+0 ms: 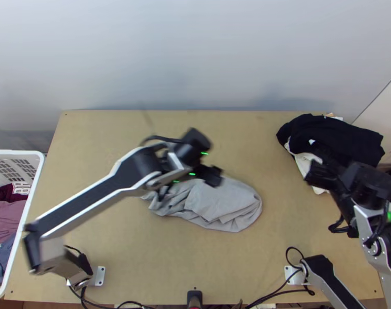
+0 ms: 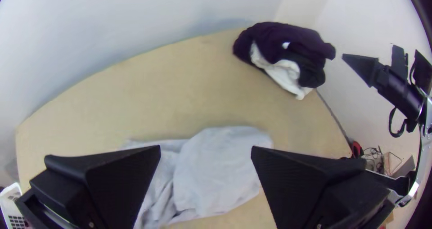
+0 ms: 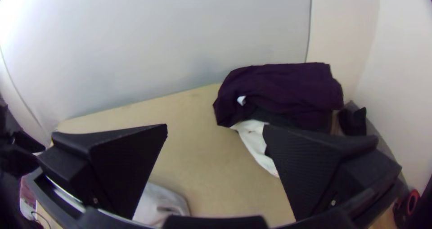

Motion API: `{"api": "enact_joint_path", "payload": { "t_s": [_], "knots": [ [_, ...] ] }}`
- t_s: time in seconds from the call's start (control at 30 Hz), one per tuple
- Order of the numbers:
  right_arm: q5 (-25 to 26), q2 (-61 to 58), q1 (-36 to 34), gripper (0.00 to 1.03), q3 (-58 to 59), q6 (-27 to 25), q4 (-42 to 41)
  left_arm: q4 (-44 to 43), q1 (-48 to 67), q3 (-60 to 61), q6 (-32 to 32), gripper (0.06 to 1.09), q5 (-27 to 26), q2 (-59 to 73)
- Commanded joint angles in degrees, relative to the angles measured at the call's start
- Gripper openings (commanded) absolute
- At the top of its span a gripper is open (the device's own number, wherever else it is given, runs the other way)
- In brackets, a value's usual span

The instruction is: Fold the t-shirt

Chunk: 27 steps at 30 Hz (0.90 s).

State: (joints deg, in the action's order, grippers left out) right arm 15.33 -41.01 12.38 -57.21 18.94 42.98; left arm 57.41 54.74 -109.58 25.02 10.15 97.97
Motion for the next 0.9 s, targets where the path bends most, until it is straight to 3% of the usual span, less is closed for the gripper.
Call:
{"api": "enact_joint_path", "payload": {
  "t_s": [0.0, 0.37, 0.57, 0.67, 0.87],
  "knots": [
    [-5.05, -3.63, 8.18, 0.99, -0.36, 1.80, 1.67, -2.48, -8.07, 22.48, -1.02, 1.03, -0.05, -15.00],
    [-5.93, -13.21, 22.86, 0.96, 0.08, 1.80, 1.93, -5.02, -15.19, 44.63, -0.85, 1.03, -0.13, -25.73],
    [-6.02, -18.40, 25.32, 0.97, -0.62, 1.98, -2.38, -9.51, -15.19, 51.84, -0.49, 1.03, -0.66, -25.99],
    [-5.93, -19.54, 26.03, 0.97, -1.15, 2.07, -2.64, -12.14, -15.10, 53.42, -0.85, 0.93, -0.92, -25.38],
    [-5.75, -21.12, 27.43, 0.98, -0.89, 1.54, -2.64, -13.64, -14.31, 54.47, -1.02, 0.91, -3.38, -23.53]
  ]
}}
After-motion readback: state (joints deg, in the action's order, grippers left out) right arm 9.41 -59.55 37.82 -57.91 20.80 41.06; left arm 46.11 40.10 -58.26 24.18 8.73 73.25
